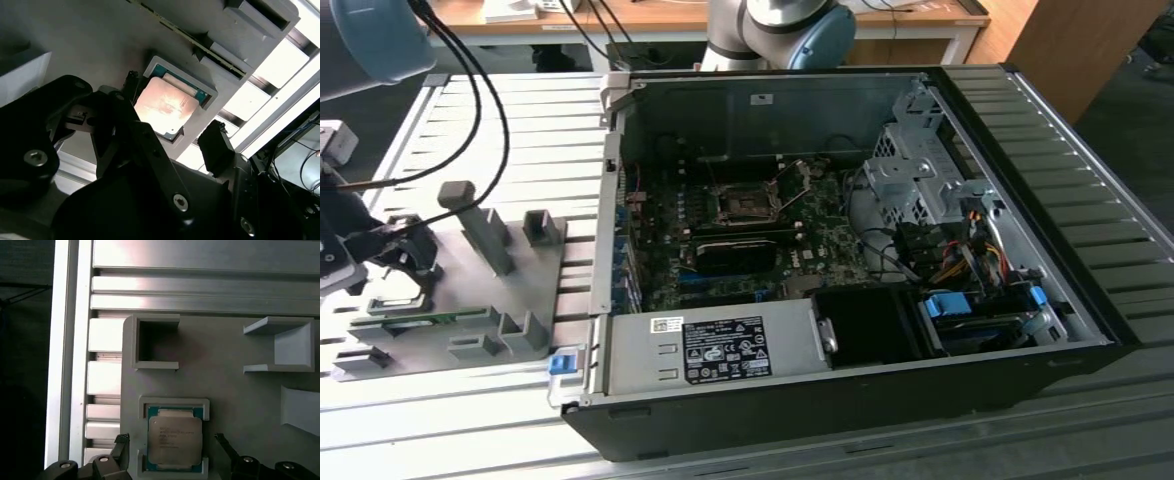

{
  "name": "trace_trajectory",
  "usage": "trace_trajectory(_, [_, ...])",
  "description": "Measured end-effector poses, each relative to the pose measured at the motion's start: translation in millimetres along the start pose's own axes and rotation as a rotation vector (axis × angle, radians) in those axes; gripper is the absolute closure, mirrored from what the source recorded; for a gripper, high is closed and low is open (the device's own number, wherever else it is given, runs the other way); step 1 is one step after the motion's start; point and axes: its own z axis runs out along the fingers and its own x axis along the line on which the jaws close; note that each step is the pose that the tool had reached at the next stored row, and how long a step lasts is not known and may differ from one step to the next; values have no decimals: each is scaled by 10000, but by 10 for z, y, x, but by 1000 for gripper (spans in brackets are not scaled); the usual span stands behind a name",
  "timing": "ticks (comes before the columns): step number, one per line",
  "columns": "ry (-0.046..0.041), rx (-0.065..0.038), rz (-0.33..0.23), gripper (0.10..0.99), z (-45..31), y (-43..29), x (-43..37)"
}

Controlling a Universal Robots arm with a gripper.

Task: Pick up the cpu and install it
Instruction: 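Pick up the cpu and move it towards the insertion slot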

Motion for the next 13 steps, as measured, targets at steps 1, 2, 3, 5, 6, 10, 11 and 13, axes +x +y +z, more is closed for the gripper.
trace_trajectory(1, [1, 0, 1, 337, 8, 1, -4])
trace_trajectory(2, [2, 1, 1, 337, 13, 3, -11])
trace_trajectory(3, [2, 1, 0, 337, 17, 5, -20])
trace_trajectory(5, [-1, 0, 3, 408, 27, 11, -35])
trace_trajectory(6, [-3, -2, 8, 408, 31, 14, -38])
trace_trajectory(10, [-7, 0, 19, 408, 32, 17, -35])
trace_trajectory(11, [-10, 0, 18, 408, 31, 18, -34])
trace_trajectory(13, [-16, 0, 19, 424, 32, 19, -29])
